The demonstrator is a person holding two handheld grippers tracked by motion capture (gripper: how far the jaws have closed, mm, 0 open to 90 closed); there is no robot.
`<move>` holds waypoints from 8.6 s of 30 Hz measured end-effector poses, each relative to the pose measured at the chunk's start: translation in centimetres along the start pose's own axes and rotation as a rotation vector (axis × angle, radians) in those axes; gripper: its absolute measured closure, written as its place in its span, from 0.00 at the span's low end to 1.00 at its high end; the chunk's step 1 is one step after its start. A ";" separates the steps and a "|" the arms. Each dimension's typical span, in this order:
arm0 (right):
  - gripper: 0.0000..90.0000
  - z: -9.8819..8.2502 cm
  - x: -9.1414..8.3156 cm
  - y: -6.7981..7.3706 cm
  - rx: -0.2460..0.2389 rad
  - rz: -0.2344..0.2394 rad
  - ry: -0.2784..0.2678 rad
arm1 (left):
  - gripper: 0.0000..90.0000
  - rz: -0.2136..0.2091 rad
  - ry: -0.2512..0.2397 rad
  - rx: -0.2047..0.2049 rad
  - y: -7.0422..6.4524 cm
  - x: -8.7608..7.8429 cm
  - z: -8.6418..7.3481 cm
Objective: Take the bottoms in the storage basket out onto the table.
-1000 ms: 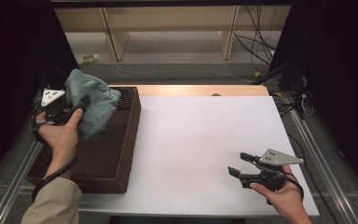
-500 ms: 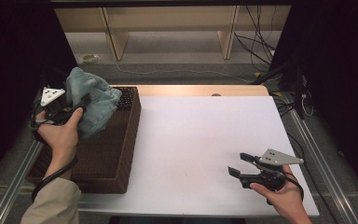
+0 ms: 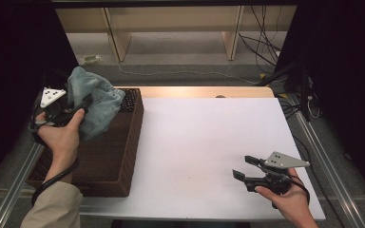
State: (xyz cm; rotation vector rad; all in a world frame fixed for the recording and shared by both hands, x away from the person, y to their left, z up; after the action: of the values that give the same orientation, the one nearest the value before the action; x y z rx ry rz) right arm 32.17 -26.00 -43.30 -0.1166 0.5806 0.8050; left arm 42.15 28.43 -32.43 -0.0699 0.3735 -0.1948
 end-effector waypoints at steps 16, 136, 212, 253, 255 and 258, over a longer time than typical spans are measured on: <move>0.32 0.0 0.0 0.0 -0.001 0.002 0.000 | 0.83 -0.015 -0.016 0.005 -0.5 -0.4 0.4; 0.32 0.0 0.0 0.0 -0.007 0.006 0.000 | 0.83 -0.169 -0.094 0.105 -5.7 -2.8 2.2; 0.33 0.0 0.0 0.0 -0.005 0.012 -0.004 | 0.83 -0.323 -0.097 0.203 -11.0 -3.8 2.0; 0.33 0.0 0.0 0.1 -0.010 0.013 -0.002 | 0.83 -0.439 -0.067 0.259 -14.5 -3.9 1.0; 0.33 0.0 0.0 0.1 -0.010 0.013 -0.001 | 0.83 -0.446 -0.066 0.260 -14.7 -3.9 0.9; 0.33 0.0 0.0 0.1 -0.011 0.013 -0.002 | 0.83 -0.456 -0.063 0.263 -15.0 -3.9 0.8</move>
State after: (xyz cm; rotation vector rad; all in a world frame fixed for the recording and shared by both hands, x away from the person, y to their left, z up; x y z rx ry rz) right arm 32.11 -25.97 -43.32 -0.1221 0.5760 0.8209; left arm 36.26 14.55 -28.76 0.0997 0.2623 -0.6892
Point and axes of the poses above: each handheld gripper's, and its own axes: x roughly forward along the jaws, z roughly out of its top, y roughly to its left, the point moved 1 cm from there along x, roughly forward along the jaws, and after that the axes turned 6 degrees about y, right-handed, at the moved point
